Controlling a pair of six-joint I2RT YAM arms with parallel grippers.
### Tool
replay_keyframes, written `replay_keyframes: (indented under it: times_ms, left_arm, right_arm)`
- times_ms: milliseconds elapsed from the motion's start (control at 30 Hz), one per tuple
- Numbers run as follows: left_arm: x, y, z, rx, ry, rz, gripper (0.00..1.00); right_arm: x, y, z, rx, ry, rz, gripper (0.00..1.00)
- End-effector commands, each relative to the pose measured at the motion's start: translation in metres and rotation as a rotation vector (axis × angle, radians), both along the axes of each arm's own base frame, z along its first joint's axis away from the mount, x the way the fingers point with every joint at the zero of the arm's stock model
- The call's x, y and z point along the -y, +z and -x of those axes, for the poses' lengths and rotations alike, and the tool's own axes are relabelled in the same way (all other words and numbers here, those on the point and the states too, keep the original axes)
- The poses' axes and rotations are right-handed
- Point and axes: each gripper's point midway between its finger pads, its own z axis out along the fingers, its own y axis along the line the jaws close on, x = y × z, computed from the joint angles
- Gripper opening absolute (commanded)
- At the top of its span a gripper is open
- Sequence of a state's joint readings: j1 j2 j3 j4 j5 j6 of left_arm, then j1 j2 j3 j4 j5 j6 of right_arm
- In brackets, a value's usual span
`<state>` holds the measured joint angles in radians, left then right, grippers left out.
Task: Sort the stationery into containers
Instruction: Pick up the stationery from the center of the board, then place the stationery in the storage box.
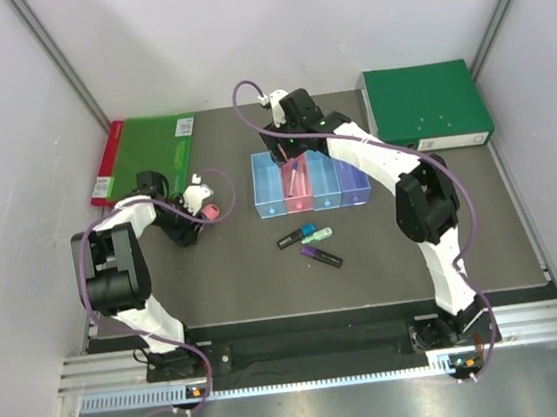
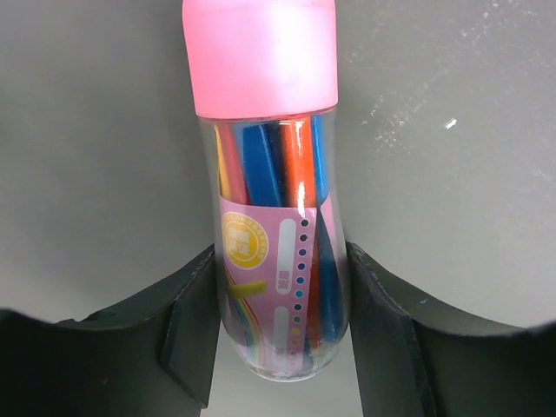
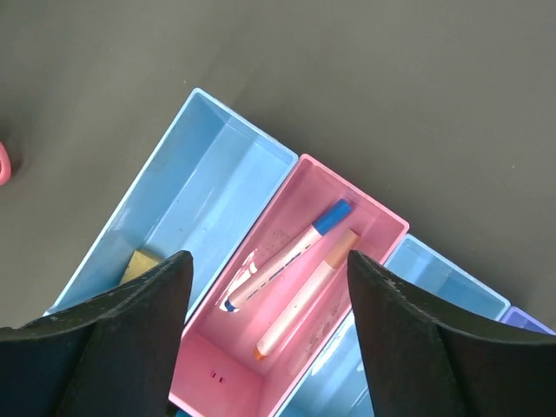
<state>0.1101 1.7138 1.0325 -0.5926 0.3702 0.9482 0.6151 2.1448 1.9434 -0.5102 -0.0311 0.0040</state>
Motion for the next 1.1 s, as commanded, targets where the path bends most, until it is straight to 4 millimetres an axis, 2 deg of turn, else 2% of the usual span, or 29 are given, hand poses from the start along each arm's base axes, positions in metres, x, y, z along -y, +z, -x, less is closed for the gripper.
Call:
replay_keyframes:
  times_ms: [0,167,267,300,333,367,400,467,500,567,600,633,667,733,767,867,933,1067]
  left_arm:
    - [-0.001,-0.008,0.003,-0.028,-0.013,-0.001,0.00]
    - [0.001,0.004,0.006,-0.006,-0.016,0.008,0.00]
    - [0.007,0.028,0.005,0.041,-0.027,0.027,0.00]
    - [0.010,0.044,0.002,0.087,-0.039,0.031,0.00]
    - [0.012,0.052,0.003,0.107,-0.051,0.032,0.00]
    - [0.014,0.062,0.003,0.136,-0.067,0.034,0.00]
    - [0.017,0.081,0.003,0.195,-0.090,0.031,0.00]
    - [0.028,0.103,0.004,0.274,-0.149,0.055,0.00]
    - [0.035,0.124,0.006,0.348,-0.178,0.068,0.00]
    - [0.054,0.161,0.007,0.486,-0.248,0.111,0.00]
    - [0.062,0.174,0.007,0.530,-0.273,0.119,0.00]
    - [0.070,0.185,0.008,0.566,-0.283,0.131,0.00]
    - [0.089,0.207,0.011,0.637,-0.337,0.144,0.00]
    - [0.106,0.224,0.016,0.687,-0.384,0.148,0.00]
    - [0.126,0.240,0.022,0.729,-0.439,0.165,0.00]
    - [0.154,0.261,0.029,0.772,-0.494,0.174,0.00]
    - [0.164,0.265,0.030,0.780,-0.513,0.166,0.00]
    - [0.180,0.273,0.022,0.816,-0.526,0.144,0.00]
  right_arm:
    - [-0.005,0.048,0.013,0.075,0.045,-0.039,0.73]
    - [0.004,0.065,0.023,0.101,0.060,-0.034,0.82]
    - [0.010,0.074,0.036,0.104,0.080,-0.038,0.92]
    - [0.014,0.081,0.043,0.107,0.086,-0.046,0.97]
    - [0.012,0.083,0.050,0.099,0.115,-0.057,0.98]
    - [0.014,0.084,0.058,0.079,0.137,-0.057,1.00]
    - [0.014,0.087,0.066,0.066,0.165,-0.065,1.00]
    - [0.007,0.097,0.092,0.014,0.279,-0.121,0.99]
    - [-0.001,0.109,0.107,-0.007,0.356,-0.177,1.00]
    - [-0.005,0.120,0.124,-0.037,0.427,-0.230,1.00]
    - [-0.012,0.133,0.137,-0.052,0.491,-0.282,1.00]
    - [-0.014,0.138,0.144,-0.065,0.516,-0.308,1.00]
    - [-0.017,0.144,0.149,-0.070,0.541,-0.330,1.00]
    - [-0.021,0.156,0.158,-0.067,0.576,-0.361,1.00]
    - [-0.022,0.159,0.159,-0.063,0.584,-0.365,1.00]
    - [-0.026,0.173,0.162,-0.036,0.606,-0.389,0.99]
    - [-0.029,0.186,0.171,-0.018,0.642,-0.413,1.00]
    - [-0.030,0.193,0.191,-0.030,0.692,-0.434,1.00]
